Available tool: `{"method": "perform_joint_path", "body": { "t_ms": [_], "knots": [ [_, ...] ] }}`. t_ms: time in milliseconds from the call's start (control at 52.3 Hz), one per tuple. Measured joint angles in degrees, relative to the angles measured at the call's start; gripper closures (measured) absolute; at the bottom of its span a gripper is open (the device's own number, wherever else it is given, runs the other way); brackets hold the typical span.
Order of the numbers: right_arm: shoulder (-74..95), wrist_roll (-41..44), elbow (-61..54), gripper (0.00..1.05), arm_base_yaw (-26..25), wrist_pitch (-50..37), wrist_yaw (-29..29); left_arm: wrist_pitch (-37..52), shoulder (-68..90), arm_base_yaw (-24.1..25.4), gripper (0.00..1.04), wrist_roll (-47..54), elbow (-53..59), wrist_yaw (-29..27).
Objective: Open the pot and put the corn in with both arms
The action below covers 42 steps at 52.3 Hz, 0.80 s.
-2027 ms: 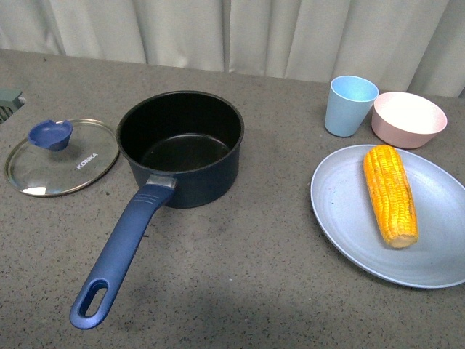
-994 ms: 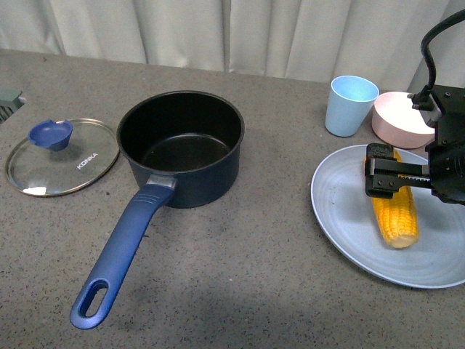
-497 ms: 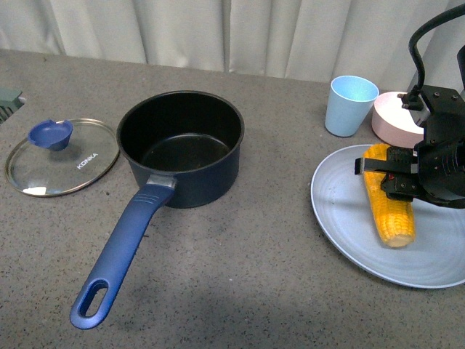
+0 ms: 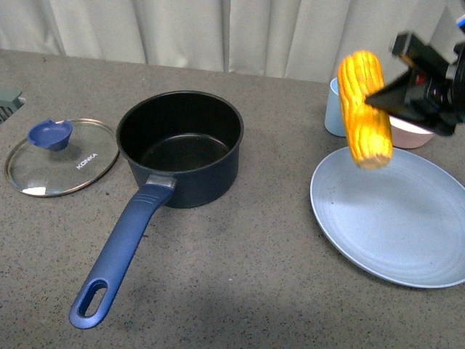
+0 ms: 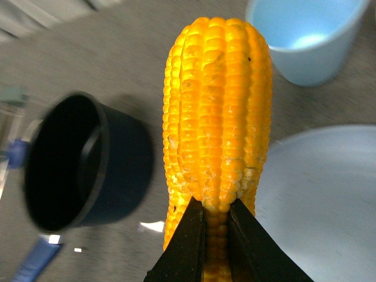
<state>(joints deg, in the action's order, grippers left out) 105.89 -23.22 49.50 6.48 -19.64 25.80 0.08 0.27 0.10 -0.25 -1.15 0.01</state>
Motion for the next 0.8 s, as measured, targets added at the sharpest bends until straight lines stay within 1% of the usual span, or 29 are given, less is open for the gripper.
{"method": "perform_joint_path", "body": {
  "t_ms": [57, 115, 229, 325, 440, 593, 803],
  "knots": [
    [-0.1, -4.7, 1.6, 0.99, 1.2, -3.8, 5.1, 0.0, 0.0, 0.0, 0.07, 0.0, 0.0, 0.0],
    [0.3, -9.1, 4.7, 1.00, 3.5, -4.2, 8.5, 0.0, 0.0, 0.0, 0.07, 0.0, 0.0, 0.0],
    [4.3, -13.6, 12.3, 1.00, 8.4, -2.7, 10.4, 0.0, 0.0, 0.0, 0.07, 0.0, 0.0, 0.0],
    [8.0, -15.8, 16.8, 1.00, 10.9, -2.6, 10.3, 0.0, 0.0, 0.0, 0.07, 0.0, 0.0, 0.0],
    [12.2, -17.4, 21.8, 1.00, 12.9, -0.4, 8.7, 0.0, 0.0, 0.0, 0.07, 0.0, 0.0, 0.0],
    [16.2, -17.7, 26.4, 1.00, 15.1, 1.6, 8.1, 0.0, 0.0, 0.0, 0.07, 0.0, 0.0, 0.0],
    [20.9, -17.1, 32.4, 1.00, 17.9, 6.7, 6.4, 0.0, 0.0, 0.0, 0.07, 0.0, 0.0, 0.0]
  ]
}}
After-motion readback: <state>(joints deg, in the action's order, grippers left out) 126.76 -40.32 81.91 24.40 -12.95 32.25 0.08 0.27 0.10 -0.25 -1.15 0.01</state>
